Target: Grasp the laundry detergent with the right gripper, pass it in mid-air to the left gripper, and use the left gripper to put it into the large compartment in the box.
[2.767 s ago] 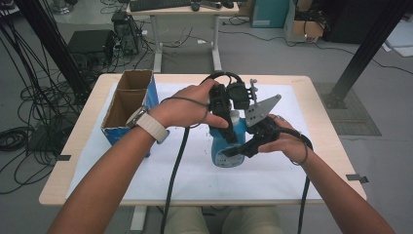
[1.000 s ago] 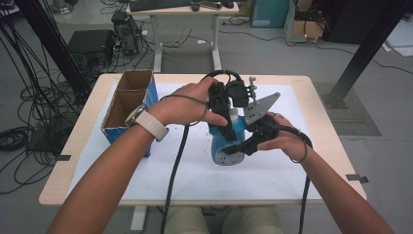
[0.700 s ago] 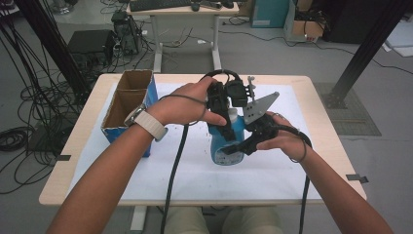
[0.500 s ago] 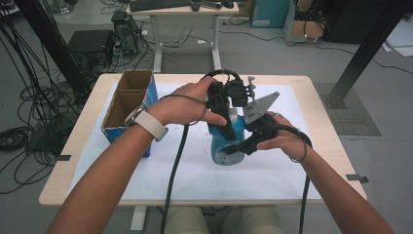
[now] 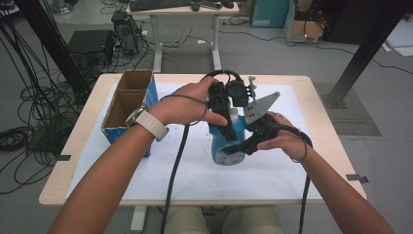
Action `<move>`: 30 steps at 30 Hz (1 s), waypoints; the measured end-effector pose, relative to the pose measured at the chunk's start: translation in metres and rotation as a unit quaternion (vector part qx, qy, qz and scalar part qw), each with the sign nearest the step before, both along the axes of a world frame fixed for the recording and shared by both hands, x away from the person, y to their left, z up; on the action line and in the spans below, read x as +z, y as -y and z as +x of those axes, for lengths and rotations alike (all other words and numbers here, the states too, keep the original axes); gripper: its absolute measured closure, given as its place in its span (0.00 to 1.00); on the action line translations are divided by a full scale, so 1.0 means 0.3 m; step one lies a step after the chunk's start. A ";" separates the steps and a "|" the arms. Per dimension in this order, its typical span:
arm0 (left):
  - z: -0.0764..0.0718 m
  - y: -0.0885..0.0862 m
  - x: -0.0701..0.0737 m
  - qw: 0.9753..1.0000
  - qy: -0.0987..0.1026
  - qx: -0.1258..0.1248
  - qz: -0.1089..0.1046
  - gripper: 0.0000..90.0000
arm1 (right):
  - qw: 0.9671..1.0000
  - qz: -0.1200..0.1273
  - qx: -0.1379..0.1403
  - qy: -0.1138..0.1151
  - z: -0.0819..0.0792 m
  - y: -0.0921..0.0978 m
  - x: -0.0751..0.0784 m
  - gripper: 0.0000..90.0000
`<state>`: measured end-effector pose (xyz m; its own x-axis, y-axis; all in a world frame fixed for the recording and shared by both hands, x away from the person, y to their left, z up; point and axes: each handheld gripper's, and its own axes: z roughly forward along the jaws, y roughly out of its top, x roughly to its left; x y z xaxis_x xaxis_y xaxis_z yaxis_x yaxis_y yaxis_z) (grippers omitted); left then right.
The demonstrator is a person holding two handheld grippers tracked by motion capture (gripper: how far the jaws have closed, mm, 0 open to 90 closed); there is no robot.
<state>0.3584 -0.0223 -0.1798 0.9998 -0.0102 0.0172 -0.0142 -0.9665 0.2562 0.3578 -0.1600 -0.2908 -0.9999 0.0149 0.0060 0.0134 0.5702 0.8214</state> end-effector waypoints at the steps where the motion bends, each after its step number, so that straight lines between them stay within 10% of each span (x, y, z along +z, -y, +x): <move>1: 0.000 0.000 0.000 1.000 0.000 0.000 0.000 0.42 | 1.000 -0.001 0.000 -0.002 -0.001 0.000 0.000 0.48; 30: -0.001 0.003 -0.003 1.000 0.001 0.000 -0.003 0.42 | 1.000 0.001 0.001 -0.001 -0.001 0.004 -0.003 0.48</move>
